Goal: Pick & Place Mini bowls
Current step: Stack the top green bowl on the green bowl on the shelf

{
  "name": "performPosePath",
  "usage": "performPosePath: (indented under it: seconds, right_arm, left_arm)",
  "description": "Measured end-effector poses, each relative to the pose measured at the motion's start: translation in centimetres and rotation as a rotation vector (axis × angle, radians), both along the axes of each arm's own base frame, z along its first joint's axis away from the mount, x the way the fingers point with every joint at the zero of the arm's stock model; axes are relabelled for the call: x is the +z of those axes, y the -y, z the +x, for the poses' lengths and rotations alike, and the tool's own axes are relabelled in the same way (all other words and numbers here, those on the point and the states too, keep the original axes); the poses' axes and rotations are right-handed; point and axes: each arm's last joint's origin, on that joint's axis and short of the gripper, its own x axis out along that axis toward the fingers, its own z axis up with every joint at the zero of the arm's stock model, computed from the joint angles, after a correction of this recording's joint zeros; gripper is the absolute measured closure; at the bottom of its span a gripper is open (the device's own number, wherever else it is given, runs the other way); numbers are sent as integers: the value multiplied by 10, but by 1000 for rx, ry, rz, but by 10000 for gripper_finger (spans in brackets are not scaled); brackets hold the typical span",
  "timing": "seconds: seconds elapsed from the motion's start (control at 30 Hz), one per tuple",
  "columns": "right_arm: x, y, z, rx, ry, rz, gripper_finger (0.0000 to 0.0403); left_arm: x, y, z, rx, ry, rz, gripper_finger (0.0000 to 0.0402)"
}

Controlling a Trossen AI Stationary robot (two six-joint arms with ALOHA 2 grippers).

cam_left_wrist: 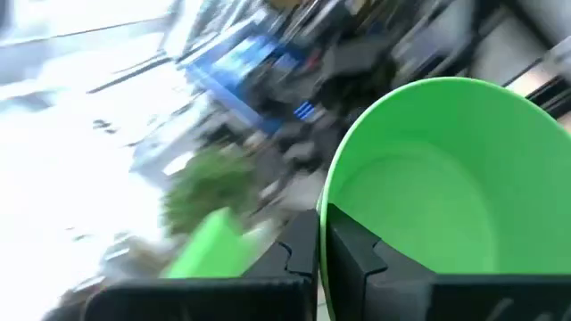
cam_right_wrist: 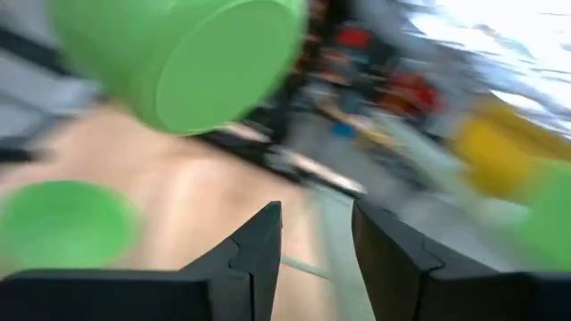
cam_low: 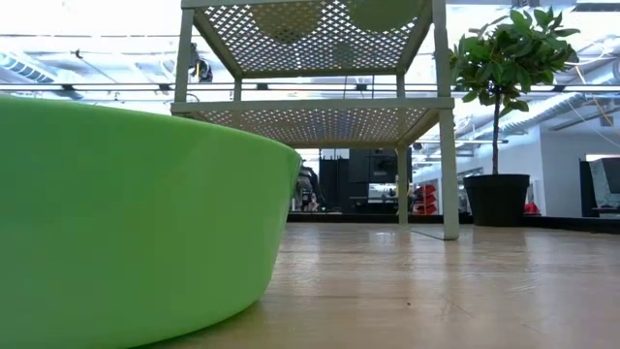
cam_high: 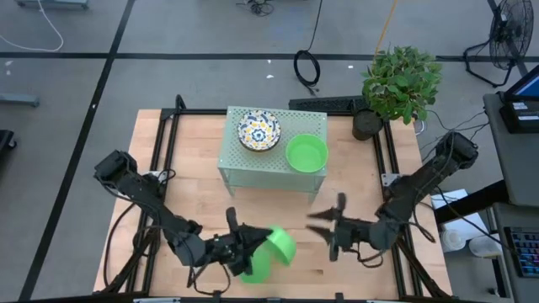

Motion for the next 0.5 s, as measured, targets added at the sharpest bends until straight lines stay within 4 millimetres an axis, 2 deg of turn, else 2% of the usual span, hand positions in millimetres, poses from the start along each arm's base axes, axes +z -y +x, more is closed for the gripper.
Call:
performPosePath:
  seconds: [0.1,0.2,0.37,0.5]
  right_arm:
    - [11,-3,-8,-210,71,-6,275]
    - [22,-3,-15,-322,140,70,275]
    - [27,-5,-14,-247,189,152,275]
    - [27,-7,-13,-187,196,158,275]
  left_arm:
    - [15,-2,8,170,-32,111,394]
    - [28,-11,17,320,-86,195,397]
    - [42,-32,33,429,-131,267,391]
    - [44,-51,44,483,-149,287,396]
